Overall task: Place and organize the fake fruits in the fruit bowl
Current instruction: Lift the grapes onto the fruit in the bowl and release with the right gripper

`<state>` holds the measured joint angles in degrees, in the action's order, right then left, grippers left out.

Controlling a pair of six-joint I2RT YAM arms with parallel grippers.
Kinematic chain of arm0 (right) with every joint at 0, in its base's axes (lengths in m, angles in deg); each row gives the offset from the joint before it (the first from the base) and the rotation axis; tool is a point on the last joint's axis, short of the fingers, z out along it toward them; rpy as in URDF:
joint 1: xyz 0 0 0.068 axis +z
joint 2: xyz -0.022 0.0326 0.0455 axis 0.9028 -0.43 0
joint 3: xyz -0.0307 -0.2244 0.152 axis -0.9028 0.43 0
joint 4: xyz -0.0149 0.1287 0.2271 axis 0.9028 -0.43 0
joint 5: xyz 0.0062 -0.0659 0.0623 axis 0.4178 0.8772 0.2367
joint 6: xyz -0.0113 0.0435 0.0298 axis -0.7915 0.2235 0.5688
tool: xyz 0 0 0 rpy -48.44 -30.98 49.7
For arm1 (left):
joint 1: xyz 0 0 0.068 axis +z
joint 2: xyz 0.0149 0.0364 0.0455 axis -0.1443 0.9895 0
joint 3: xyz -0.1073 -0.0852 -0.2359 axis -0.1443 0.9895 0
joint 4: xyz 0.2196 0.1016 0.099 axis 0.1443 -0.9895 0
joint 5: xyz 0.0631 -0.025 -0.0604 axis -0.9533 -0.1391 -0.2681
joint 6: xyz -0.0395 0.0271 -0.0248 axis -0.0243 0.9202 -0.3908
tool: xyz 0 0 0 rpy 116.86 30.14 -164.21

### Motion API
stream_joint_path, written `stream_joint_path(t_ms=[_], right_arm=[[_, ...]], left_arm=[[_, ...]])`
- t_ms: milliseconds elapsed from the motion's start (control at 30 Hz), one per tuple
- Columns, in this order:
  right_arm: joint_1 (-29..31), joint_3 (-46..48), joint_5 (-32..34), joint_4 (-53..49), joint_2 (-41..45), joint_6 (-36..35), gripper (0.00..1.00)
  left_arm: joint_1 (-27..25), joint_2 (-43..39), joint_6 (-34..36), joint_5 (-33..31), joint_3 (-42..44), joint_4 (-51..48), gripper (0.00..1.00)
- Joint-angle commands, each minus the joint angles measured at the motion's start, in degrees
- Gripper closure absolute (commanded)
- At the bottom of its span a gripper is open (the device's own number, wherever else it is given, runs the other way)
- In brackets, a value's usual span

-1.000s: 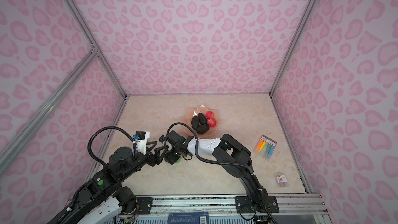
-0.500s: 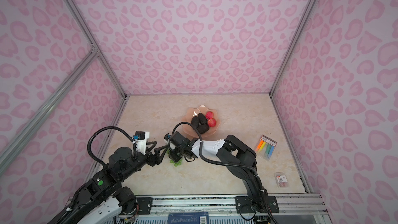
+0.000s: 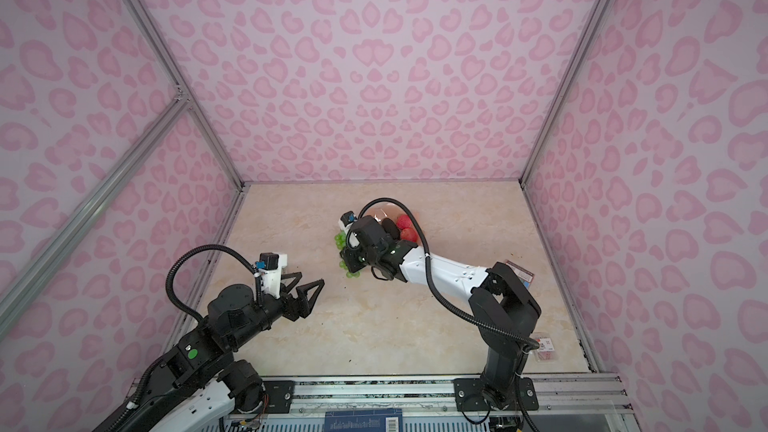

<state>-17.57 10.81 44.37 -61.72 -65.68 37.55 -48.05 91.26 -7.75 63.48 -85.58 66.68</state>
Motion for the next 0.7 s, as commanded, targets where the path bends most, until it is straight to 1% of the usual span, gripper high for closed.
stream_joint_path(t_ms=[0, 133, 233, 367, 433, 533, 667], right_arm=[[-3.36, -2.46, 1.1, -3.82, -0.44, -3.3, 0.74], [-7.98, -5.81, 2.19, -5.68, -3.51, -5.31, 0.74], [-10.91, -6.84, 1.86, -5.43, -6.07, -5.34, 0.74], [-13.19, -8.26, 2.13, -5.41, -9.61, -6.11, 0.73], [-13.88, -8.92, 2.74, -5.68, -11.29, -6.21, 0.71], [-14.35, -9.34, 3.56, -5.94, -13.33, -6.13, 0.63], [-14.43, -8.65, 4.26, -5.59, -14.38, -5.87, 0.42]], left_arm=[[0.02, 0.01, 0.32, 0.05, 0.13, 1.3, 0.16], [0.02, 0.07, 0.45, -0.13, 0.0, 1.31, 0.16], [0.02, -0.02, 0.41, -0.09, -0.03, 1.24, 0.16], [0.02, 0.29, 0.5, -0.27, -0.02, 1.24, 0.16], [0.02, 0.58, 0.55, -0.24, -0.2, 1.27, 0.16], [0.02, 0.86, 0.68, -0.4, -0.17, 1.3, 0.16], [0.02, 1.01, 0.75, -0.54, -0.26, 1.32, 0.16]])
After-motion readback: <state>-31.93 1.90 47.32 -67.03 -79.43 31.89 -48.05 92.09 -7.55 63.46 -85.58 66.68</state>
